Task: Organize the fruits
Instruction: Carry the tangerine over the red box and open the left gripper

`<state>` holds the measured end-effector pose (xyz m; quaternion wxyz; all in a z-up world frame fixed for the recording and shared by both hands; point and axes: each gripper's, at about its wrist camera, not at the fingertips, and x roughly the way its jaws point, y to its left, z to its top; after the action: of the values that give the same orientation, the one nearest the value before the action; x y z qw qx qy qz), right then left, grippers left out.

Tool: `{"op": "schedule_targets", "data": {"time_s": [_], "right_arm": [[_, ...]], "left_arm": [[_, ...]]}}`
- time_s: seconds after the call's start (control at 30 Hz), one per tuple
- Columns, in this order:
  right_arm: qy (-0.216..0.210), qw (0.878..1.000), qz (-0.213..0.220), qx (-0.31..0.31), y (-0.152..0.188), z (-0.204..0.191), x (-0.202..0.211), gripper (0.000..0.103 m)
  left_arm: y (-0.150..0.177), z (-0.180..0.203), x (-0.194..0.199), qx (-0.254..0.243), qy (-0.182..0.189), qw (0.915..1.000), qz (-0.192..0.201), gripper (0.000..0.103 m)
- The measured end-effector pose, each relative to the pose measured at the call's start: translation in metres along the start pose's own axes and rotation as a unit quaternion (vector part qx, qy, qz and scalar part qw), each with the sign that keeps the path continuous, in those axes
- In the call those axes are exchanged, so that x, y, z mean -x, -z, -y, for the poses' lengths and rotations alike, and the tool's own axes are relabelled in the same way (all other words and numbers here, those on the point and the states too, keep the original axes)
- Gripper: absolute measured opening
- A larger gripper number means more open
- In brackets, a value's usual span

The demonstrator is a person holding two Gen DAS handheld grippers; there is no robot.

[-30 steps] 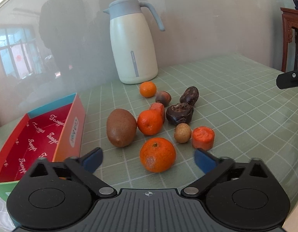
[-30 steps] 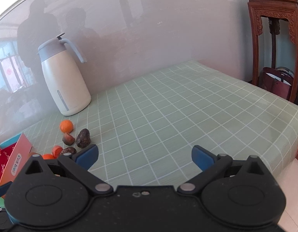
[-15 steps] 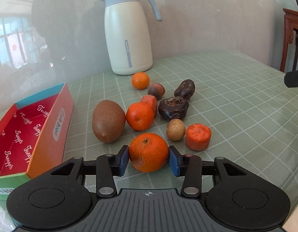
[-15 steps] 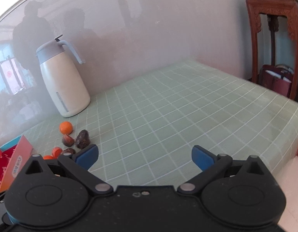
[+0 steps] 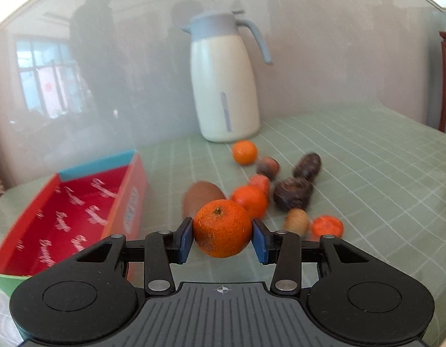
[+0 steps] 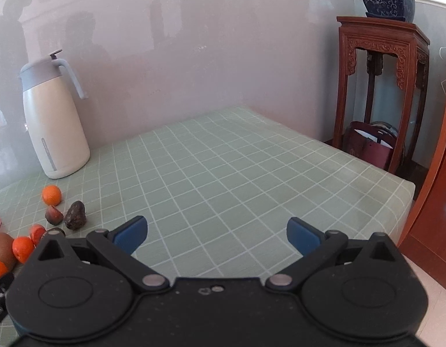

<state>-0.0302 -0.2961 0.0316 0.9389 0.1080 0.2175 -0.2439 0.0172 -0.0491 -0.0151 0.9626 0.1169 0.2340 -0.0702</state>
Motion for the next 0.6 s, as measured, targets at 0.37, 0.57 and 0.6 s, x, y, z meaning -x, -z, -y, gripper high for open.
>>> {"op": "schedule_targets", "data": {"time_s": [0.37, 0.57, 0.6], "right_arm": [[-0.031, 1.0, -0.002, 0.006, 0.0, -0.026, 0.001, 0.103], [-0.042, 0.999, -0.01, 0.006, 0.002, -0.039, 0.0, 0.103], [-0.044, 0.999, -0.011, 0.006, 0.002, -0.041, 0.0, 0.103]], "left_arm": [[-0.004, -0.084, 0.008, 0.061, -0.163, 0.9846, 0.02, 0.043], [0.007, -0.133, -0.014, 0.108, -0.202, 0.9724, -0.042, 0.043], [0.009, -0.138, -0.016, 0.114, -0.207, 0.9705, -0.05, 0.043]]}}
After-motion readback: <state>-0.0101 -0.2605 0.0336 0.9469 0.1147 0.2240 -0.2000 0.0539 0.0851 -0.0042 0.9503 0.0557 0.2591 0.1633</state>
